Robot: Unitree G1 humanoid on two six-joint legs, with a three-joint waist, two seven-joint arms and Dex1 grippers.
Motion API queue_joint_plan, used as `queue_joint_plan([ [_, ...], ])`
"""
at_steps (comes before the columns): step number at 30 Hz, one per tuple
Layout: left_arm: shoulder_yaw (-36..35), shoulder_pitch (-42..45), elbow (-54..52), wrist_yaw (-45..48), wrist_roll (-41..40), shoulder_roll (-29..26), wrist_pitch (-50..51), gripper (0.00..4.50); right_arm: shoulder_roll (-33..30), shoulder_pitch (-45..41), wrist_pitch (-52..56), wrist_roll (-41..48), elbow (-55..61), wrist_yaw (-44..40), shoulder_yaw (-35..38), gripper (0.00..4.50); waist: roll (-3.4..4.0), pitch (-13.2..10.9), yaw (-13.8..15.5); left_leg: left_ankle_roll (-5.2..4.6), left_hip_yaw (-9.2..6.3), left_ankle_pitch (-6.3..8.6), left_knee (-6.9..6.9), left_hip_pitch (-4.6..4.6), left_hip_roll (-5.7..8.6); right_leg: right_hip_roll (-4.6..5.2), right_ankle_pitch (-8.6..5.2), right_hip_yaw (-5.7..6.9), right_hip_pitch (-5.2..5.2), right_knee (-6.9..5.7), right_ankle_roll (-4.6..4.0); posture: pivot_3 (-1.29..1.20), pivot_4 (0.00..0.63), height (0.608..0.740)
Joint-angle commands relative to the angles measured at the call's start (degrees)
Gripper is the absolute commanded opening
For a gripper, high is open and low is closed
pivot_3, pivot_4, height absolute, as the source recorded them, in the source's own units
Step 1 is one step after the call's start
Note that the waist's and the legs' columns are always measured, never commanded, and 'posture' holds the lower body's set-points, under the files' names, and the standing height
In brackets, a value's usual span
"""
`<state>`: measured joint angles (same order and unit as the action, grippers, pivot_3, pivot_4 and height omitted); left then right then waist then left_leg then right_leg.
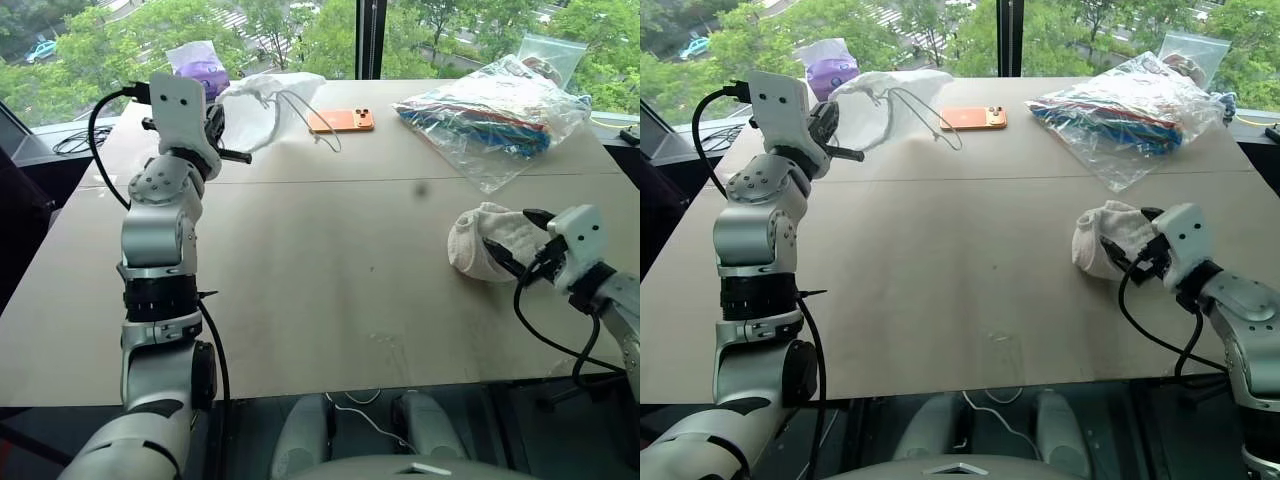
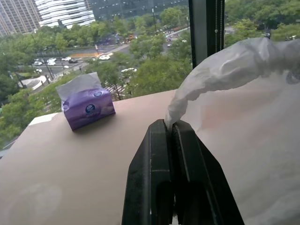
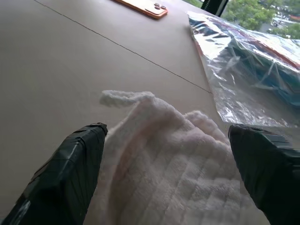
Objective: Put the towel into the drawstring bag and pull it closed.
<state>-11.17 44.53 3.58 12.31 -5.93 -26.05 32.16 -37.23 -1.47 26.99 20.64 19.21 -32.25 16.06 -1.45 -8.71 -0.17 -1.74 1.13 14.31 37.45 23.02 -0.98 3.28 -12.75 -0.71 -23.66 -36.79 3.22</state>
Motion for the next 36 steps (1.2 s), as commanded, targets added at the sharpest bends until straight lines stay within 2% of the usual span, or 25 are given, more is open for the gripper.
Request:
queue_joint_plan([
  [1, 3.4, 3.2, -1.0, 0.9, 0.5, 0.3, 3.1, 0.00, 2.9, -0.1, 9.0, 5.2, 0.2, 4.8, 5.3, 4.40, 0.00, 0.0, 0.0, 0.00, 0.01, 0.00, 0.03, 0.00, 0.00, 0.00, 0.00, -0.01, 0.01, 0.00, 0.00, 0.00, 0.150, 0.740],
  [7, 6.0, 4.4, -1.4, 2.6, 0.6, -0.3, 6.3, 0.00, 5.1, 0.4, 15.2, 10.6, 2.7, 5.5, 6.5, 4.40, 0.02, 0.0, -0.6, 0.00, 0.06, 0.00, 0.06, -0.04, 0.01, -0.06, 0.00, -0.16, 0.01, -0.05, 0.00, 0.00, 0.150, 0.740],
  [17, 8.2, 3.8, -0.6, 7.4, 0.5, -1.8, 6.7, 0.00, 7.2, -9.0, 16.4, 8.6, -8.2, 5.5, -1.7, 4.40, 0.03, -0.1, -0.6, 0.00, 0.10, 0.00, 0.09, -0.08, -0.03, -0.15, 0.00, -0.24, 0.01, -0.06, 0.00, 0.00, 0.150, 0.740],
  [24, 10.7, 3.4, -1.0, 10.4, 0.8, -3.4, 9.1, 0.00, 6.1, -16.4, 15.3, 1.4, -17.9, 3.3, -11.4, 4.40, 0.00, -0.1, -1.0, 0.00, 0.14, 0.00, 0.09, -0.12, -0.05, -0.17, 0.01, -0.29, 0.02, -0.05, 0.00, 0.00, 0.150, 0.740],
  [29, 14.1, 3.1, -2.6, 15.3, 0.6, -6.3, 12.8, 0.00, 3.7, -19.9, 16.7, -7.6, -27.2, 3.6, -19.7, 4.40, -0.13, 0.0, -2.0, 0.00, 0.16, 0.00, 0.17, -0.23, -0.10, -0.23, 0.01, -0.33, 0.12, -0.08, 0.00, 0.00, 0.150, 0.740],
  [35, 15.2, 4.0, -2.6, 18.2, 0.1, -7.5, 13.7, 0.00, 3.2, -19.8, 24.6, -7.7, -28.2, 3.9, -19.9, 4.40, -0.44, 0.2, -1.9, -0.01, -0.02, 0.00, 0.65, -0.42, -0.22, -0.33, 0.02, -0.26, 0.57, -0.08, -0.01, 0.00, 0.150, 0.740],
  [36, 15.3, 4.3, -2.2, 18.6, 0.1, -7.5, 13.8, 0.00, 3.4, -19.6, 26.2, -7.3, -27.8, 4.0, -19.4, 3.89, -0.57, 0.3, -1.8, -0.02, -0.04, 0.01, 0.68, -0.48, -0.23, -0.33, 0.02, -0.26, 0.65, -0.08, -0.01, 0.00, 0.150, 0.740],
])
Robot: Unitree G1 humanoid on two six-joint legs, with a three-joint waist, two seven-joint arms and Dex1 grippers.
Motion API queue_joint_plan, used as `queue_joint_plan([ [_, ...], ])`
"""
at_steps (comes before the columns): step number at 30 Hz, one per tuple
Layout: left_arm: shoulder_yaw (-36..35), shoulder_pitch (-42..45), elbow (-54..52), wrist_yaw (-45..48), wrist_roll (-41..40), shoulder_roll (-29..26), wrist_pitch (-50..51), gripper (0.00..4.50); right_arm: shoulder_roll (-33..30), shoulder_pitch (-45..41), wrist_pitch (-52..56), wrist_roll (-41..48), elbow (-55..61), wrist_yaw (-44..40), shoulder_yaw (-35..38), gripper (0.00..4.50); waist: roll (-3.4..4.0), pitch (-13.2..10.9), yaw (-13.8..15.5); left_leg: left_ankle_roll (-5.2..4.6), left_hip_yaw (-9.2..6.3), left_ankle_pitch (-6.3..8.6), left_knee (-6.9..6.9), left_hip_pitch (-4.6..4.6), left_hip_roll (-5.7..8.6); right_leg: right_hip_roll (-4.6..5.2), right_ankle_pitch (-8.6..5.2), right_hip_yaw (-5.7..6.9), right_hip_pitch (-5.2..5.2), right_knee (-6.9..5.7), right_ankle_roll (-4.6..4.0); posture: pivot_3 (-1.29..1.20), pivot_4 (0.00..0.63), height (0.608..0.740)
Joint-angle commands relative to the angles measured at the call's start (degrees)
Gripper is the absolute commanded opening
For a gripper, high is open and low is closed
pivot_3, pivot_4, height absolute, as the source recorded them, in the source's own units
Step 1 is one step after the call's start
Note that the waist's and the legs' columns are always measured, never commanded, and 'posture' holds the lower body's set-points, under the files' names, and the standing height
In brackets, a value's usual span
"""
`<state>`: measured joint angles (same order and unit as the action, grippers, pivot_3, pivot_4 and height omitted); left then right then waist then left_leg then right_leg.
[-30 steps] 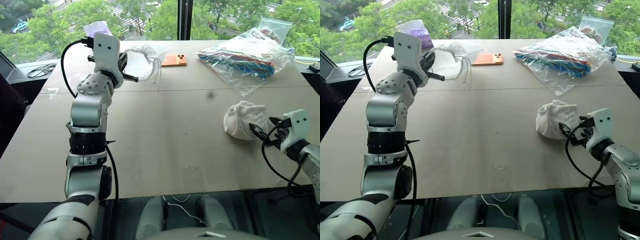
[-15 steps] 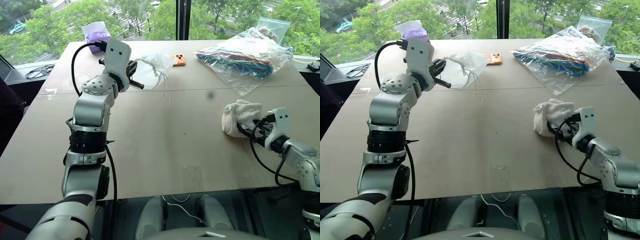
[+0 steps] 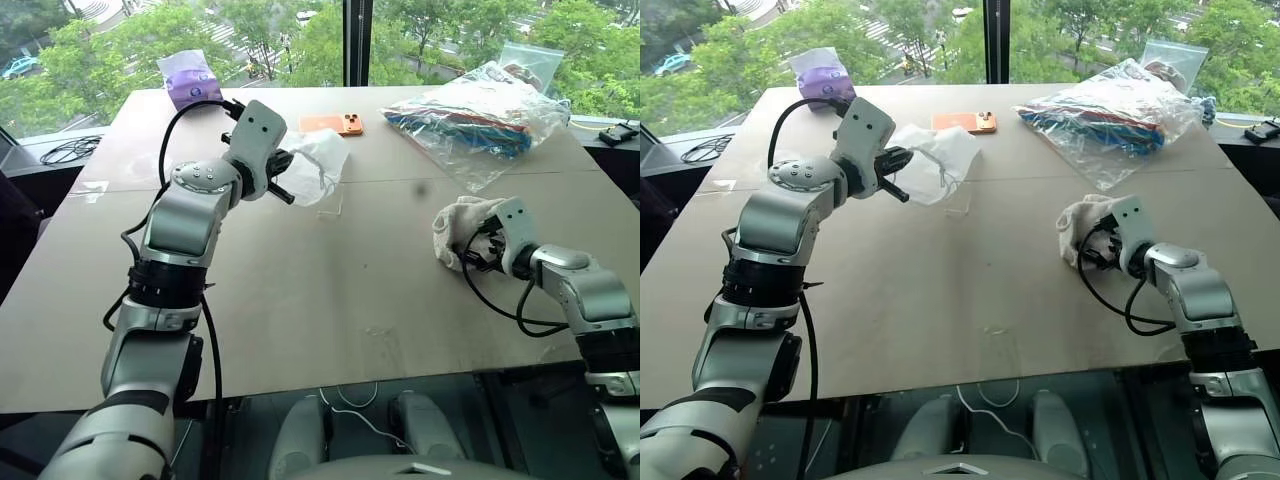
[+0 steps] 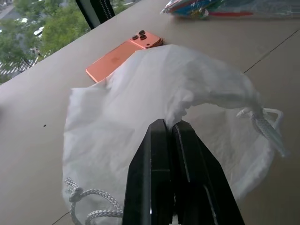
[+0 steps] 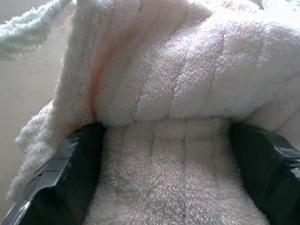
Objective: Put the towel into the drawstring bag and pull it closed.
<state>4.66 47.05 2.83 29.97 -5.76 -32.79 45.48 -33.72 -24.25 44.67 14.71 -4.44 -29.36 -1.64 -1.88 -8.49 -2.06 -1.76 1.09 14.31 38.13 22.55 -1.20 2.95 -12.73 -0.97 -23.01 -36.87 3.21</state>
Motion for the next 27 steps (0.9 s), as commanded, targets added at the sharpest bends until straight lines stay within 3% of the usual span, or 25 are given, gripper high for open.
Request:
queue_joint_plan([
  [1, -0.4, 2.1, -1.2, 1.3, -0.1, -0.9, 0.6, 0.00, 0.0, 3.3, 10.3, -1.0, -3.5, 1.3, -1.4, 3.69, -0.30, 0.2, 0.3, 0.00, -0.03, 0.00, 0.02, -0.04, -0.02, 0.00, 0.00, 0.02, 0.06, 0.00, -0.01, 0.00, 0.150, 0.740],
  [7, 0.5, 3.4, 1.0, 3.9, -0.1, -1.4, 1.4, 0.00, 1.4, 4.2, 14.8, 0.3, -0.7, 1.9, 0.6, 0.87, -0.66, 0.4, 1.4, -0.01, -0.18, 0.01, 0.05, -0.08, -0.08, 0.04, -0.12, 0.17, 0.20, 0.02, -0.22, 0.00, 0.150, 0.740],
  [10, 0.6, 4.3, 1.9, 5.9, -1.2, -1.1, 3.1, 0.00, 1.5, 4.6, 14.1, 0.4, 0.8, 1.7, 1.3, 0.01, -0.66, 0.4, 1.4, -0.01, -0.20, 0.01, 0.05, -0.07, -0.08, 0.05, -0.13, 0.19, 0.21, 0.02, -0.23, 0.00, 0.150, 0.740],
  [14, 0.8, 5.5, 1.8, 9.9, -3.4, -0.7, 4.1, 0.00, 1.0, 5.1, 8.6, 3.3, 7.4, -4.2, 1.5, 0.01, -0.60, 0.4, 1.4, -0.03, -0.26, 0.03, 0.04, 0.00, -0.06, 0.05, -0.11, 0.26, 0.19, 0.04, -0.18, 0.00, 0.150, 0.740],
  [20, 1.4, 6.8, 0.7, 19.7, -9.6, -1.6, 8.1, 0.00, -6.0, 6.5, 3.4, 10.9, 26.6, -20.5, -2.1, 0.01, 0.08, -0.2, 0.8, -0.10, -0.09, 0.07, -0.03, 0.48, -0.01, -0.09, -0.02, 0.05, -0.38, 0.04, 0.01, 0.00, 0.150, 0.740],
  [23, 2.2, 7.0, 1.0, 22.8, -11.2, -2.3, 8.3, 0.00, -6.3, 4.1, 4.0, 11.6, 31.8, -21.5, -5.4, 0.01, 0.56, -0.6, 0.4, -0.11, -0.06, 0.08, -0.02, 0.77, -0.01, -0.11, -0.02, 0.01, -0.73, -0.05, 0.01, 0.00, 0.150, 0.740],
  [27, 4.5, 8.2, 2.0, 24.6, -11.9, -1.7, 10.3, 0.00, 1.8, -4.2, 4.4, 7.8, 33.8, -15.9, -15.3, 0.01, 0.50, -0.6, 0.0, -0.11, -0.18, 0.07, 0.17, 1.20, -0.04, -0.16, -0.01, 0.12, -1.12, -0.15, 0.01, 0.00, 0.150, 0.740],
])
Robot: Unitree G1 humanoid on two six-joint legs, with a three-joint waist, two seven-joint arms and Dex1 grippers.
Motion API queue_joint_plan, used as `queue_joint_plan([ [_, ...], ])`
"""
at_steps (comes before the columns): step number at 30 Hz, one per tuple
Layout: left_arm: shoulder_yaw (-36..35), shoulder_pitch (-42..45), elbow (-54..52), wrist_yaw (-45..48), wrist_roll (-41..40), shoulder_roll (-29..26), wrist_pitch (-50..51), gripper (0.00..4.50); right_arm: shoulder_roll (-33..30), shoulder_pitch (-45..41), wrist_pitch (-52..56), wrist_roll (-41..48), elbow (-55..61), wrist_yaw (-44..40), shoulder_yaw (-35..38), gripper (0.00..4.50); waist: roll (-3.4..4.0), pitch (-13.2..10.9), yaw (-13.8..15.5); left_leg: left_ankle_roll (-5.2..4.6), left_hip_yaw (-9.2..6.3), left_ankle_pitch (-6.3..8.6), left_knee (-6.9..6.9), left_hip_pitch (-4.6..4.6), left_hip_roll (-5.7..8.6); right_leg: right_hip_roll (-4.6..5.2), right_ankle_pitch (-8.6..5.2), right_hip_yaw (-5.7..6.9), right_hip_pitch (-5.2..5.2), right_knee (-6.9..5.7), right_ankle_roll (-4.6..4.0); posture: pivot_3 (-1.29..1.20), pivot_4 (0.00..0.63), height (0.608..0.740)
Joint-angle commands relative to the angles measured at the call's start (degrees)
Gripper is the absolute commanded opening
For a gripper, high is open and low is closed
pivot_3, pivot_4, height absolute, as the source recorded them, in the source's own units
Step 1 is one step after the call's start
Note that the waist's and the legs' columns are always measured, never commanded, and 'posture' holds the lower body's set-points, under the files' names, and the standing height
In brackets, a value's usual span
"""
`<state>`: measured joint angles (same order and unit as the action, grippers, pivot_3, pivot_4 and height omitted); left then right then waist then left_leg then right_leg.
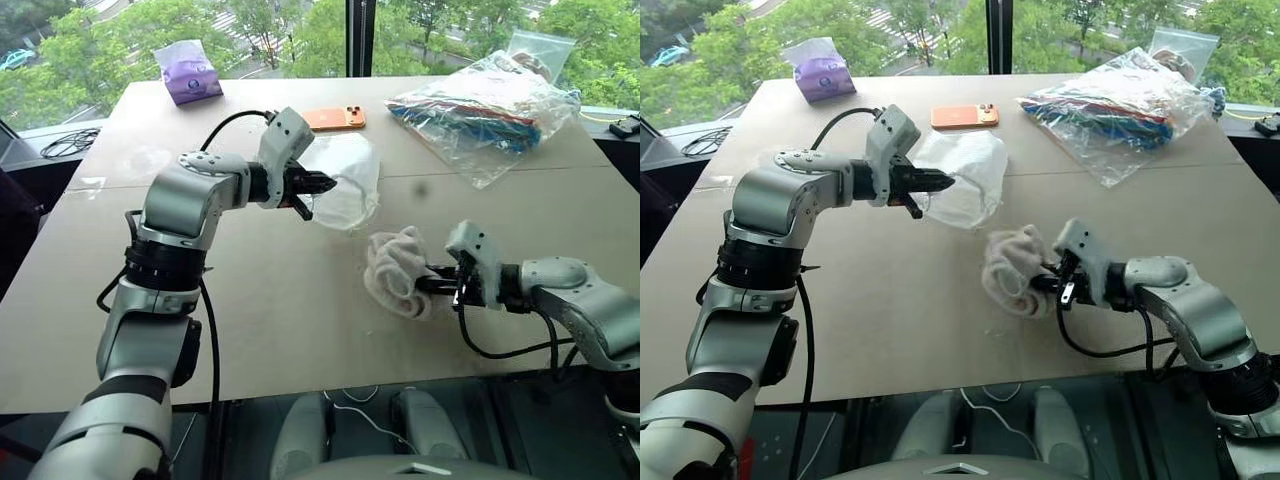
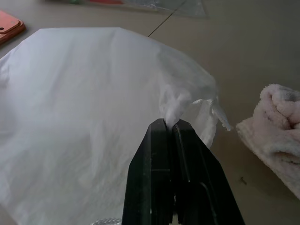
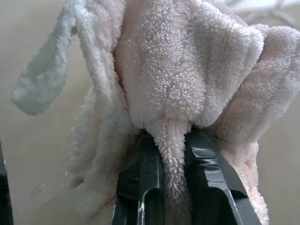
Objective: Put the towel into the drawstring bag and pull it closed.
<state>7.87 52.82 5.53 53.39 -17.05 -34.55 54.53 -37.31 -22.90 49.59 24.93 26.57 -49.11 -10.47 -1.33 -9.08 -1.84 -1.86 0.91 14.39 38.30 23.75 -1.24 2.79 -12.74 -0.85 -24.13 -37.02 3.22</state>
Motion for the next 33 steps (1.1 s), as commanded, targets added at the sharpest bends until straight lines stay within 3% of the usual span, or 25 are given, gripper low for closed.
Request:
queue_joint_plan([
  [1, 1.5, 2.9, -0.5, 1.0, -0.9, 0.6, 1.7, 0.00, 7.7, -7.0, -0.7, -3.3, 1.6, 5.5, -7.5, 0.01, -0.05, 0.0, -0.3, 0.00, 0.02, 0.00, 0.02, -0.01, 0.00, -0.01, 0.00, -0.03, -0.01, -0.02, 0.00, 0.00, 0.150, 0.740],
  [7, 0.0, 6.1, 0.1, -1.1, -3.5, 4.3, 6.4, 0.00, 13.9, -12.7, -3.7, -10.4, -5.8, 10.5, -13.4, 0.01, -0.07, -0.1, 1.1, 0.00, 0.05, 0.00, 0.04, 0.12, 0.07, 0.10, 0.00, 0.00, -0.06, 0.00, 0.01, 0.00, 0.150, 0.740],
  [12, 0.4, 6.3, -0.3, 0.0, -4.3, 2.8, 7.1, 0.00, 14.2, -12.7, -1.8, -15.0, -10.9, 16.0, -11.7, 0.01, -0.09, -0.1, 1.2, 0.01, 0.03, -0.01, 0.03, 0.15, 0.11, 0.13, 0.00, 0.03, -0.07, 0.00, 0.01, 0.00, 0.150, 0.740],
  [22, 3.9, 3.6, -0.9, 2.2, -2.3, -0.9, 2.9, 0.00, 17.5, -8.0, 7.4, -4.2, -1.3, 18.2, 3.5, 0.01, -0.07, -0.2, 1.1, 0.01, 0.04, 0.00, 0.01, 0.13, 0.07, 0.11, 0.00, 0.02, -0.09, -0.05, 0.00, 0.00, 0.150, 0.740],
  [26, 6.0, 3.6, -2.7, 5.9, -3.5, -1.9, 3.4, 0.00, 23.6, -8.9, 8.3, -5.0, -5.4, 25.7, 7.2, 0.01, -0.06, -0.2, 1.0, 0.01, 0.06, 0.00, 0.00, 0.12, 0.08, 0.10, 0.00, 0.00, -0.11, -0.08, 0.00, 0.00, 0.150, 0.740],
  [33, 6.2, 5.6, -2.4, 13.2, -7.9, -3.7, 7.6, 0.00, 20.8, -8.0, 8.9, -9.3, -7.2, 27.7, 1.1, 0.01, -0.04, -0.2, 1.0, 0.00, 0.09, 0.00, 0.01, 0.11, 0.08, 0.10, 0.00, -0.02, -0.11, -0.08, 0.00, 0.00, 0.150, 0.740],
])
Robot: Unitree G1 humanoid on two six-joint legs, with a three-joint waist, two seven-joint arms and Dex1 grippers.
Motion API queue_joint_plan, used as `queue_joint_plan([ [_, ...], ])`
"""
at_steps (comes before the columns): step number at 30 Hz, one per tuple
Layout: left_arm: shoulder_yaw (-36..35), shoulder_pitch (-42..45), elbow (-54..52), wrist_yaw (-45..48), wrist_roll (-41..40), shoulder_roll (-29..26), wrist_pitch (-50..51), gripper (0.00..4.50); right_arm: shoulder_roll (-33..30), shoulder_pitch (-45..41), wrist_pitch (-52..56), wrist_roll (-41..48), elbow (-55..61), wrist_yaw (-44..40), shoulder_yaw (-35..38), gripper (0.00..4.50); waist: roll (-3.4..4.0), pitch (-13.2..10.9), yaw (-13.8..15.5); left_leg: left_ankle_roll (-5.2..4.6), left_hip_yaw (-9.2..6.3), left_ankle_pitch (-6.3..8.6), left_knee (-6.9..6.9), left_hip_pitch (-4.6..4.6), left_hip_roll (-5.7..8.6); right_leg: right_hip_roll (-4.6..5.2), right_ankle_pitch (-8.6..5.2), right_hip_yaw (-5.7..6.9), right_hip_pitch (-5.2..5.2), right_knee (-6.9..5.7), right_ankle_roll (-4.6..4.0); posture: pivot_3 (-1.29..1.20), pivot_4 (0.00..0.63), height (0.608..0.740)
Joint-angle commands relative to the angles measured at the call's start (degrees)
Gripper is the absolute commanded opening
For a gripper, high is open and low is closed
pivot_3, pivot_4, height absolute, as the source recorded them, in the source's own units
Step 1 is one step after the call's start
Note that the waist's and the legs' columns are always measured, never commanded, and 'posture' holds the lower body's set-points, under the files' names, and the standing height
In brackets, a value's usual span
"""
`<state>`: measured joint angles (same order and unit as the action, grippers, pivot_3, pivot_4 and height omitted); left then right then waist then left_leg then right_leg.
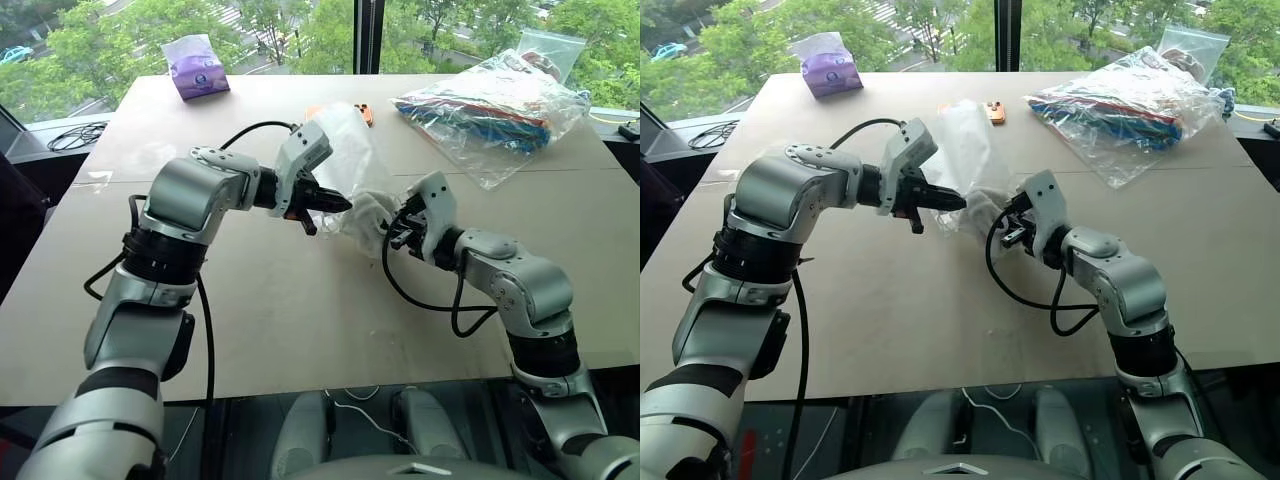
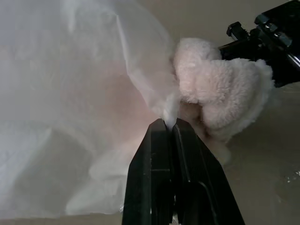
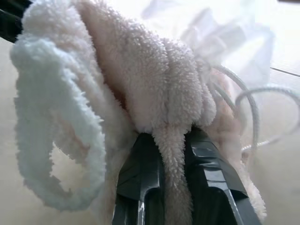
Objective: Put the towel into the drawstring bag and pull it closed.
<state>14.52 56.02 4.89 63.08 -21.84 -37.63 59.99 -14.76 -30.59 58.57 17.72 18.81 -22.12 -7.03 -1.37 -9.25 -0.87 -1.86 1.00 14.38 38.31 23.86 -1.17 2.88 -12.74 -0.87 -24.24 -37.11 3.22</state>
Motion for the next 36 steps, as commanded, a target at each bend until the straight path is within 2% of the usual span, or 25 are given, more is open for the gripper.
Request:
queue_joint_plan([
  [1, -0.5, 2.7, -1.7, 3.9, -3.7, -0.6, 2.8, 0.00, -2.1, -0.6, -0.6, -2.4, 0.6, 0.4, -3.3, 0.01, 0.00, 0.0, 0.0, 0.00, 0.00, 0.00, 0.00, 0.00, 0.00, 0.00, 0.00, 0.01, 0.00, 0.00, 0.00, 0.00, 0.150, 0.740],
  [5, -0.7, 2.8, -1.4, 3.4, -3.8, 0.0, 3.2, 0.00, -1.8, -1.5, -0.9, -1.2, 2.3, -1.3, -5.5, 0.01, 0.00, 0.0, -0.1, 0.00, -0.02, 0.00, 0.00, 0.00, 0.00, -0.01, 0.00, 0.02, 0.00, -0.02, 0.00, 0.00, 0.150, 0.740],
  [9, -0.9, 1.9, -2.8, 3.9, -5.3, -0.1, 4.2, 0.00, 4.5, -1.3, 0.8, 2.3, 2.0, 1.4, -0.8, 0.01, 0.00, 0.0, -0.3, 0.00, -0.03, 0.00, 0.00, -0.02, -0.02, -0.03, 0.00, 0.00, -0.01, -0.03, 0.00, 0.00, 0.150, 0.740],
  [13, -0.8, 0.5, -4.1, 4.0, -6.4, -0.6, 4.9, 0.00, 17.8, -1.1, 1.1, 9.6, -0.7, 7.9, 11.3, 0.01, 0.00, 0.0, -0.1, 0.00, -0.04, 0.00, 0.00, -0.01, -0.04, -0.03, 0.00, -0.01, -0.05, -0.11, 0.00, 0.00, 0.150, 0.740],
  [16, -0.8, -0.1, -3.7, 3.5, -6.5, -0.6, 4.9, 0.00, 29.1, 0.0, 1.3, 19.1, -3.1, 14.0, 22.6, 0.01, 0.04, 0.0, 0.1, 0.01, -0.03, -0.01, 0.01, -0.02, -0.06, -0.02, 0.00, -0.03, -0.08, -0.22, 0.00, 0.00, 0.150, 0.740],
  [19, -0.8, -0.2, -3.1, 3.0, -6.4, -0.3, 4.9, 0.00, 34.6, 1.7, 1.2, 29.9, -4.3, 18.0, 27.0, 0.01, 0.07, -0.1, 0.2, 0.01, -0.01, -0.01, 0.03, -0.01, -0.04, 0.14, 0.00, -0.02, -0.09, -0.27, 0.00, 0.00, 0.150, 0.740],
  [25, -2.3, 1.3, 0.2, 1.0, -6.3, 1.6, 5.1, 0.00, 36.7, 3.5, -1.6, 48.1, -6.5, 27.5, 29.3, 0.01, 0.15, -0.1, -0.5, 0.01, 0.02, -0.01, 0.01, -0.08, -0.01, 0.04, 0.00, -0.07, -0.13, -0.43, -0.01, 0.00, 0.150, 0.740],
  [31, -3.5, 2.8, 0.8, -1.1, -8.2, 4.9, 7.3, 0.00, 37.3, 1.3, -10.3, 69.4, -10.8, 43.0, 27.4, 0.01, 0.17, -0.1, -1.5, 0.00, 0.11, -0.01, 0.01, -0.03, -0.06, 0.02, -0.01, -0.18, -0.28, -0.59, -0.02, 0.00, 0.150, 0.740],
  [36, -7.8, 4.7, 2.4, -6.8, -10.3, 11.8, 10.7, 0.00, 36.2, -3.1, -21.9, 71.2, -14.8, 50.3, 23.8, 0.01, 0.17, -0.1, -1.5, 0.00, 0.14, -0.01, 0.03, -0.03, -0.04, 0.03, -0.01, -0.23, -0.28, -0.58, -0.01, 0.00, 0.150, 0.740],
])
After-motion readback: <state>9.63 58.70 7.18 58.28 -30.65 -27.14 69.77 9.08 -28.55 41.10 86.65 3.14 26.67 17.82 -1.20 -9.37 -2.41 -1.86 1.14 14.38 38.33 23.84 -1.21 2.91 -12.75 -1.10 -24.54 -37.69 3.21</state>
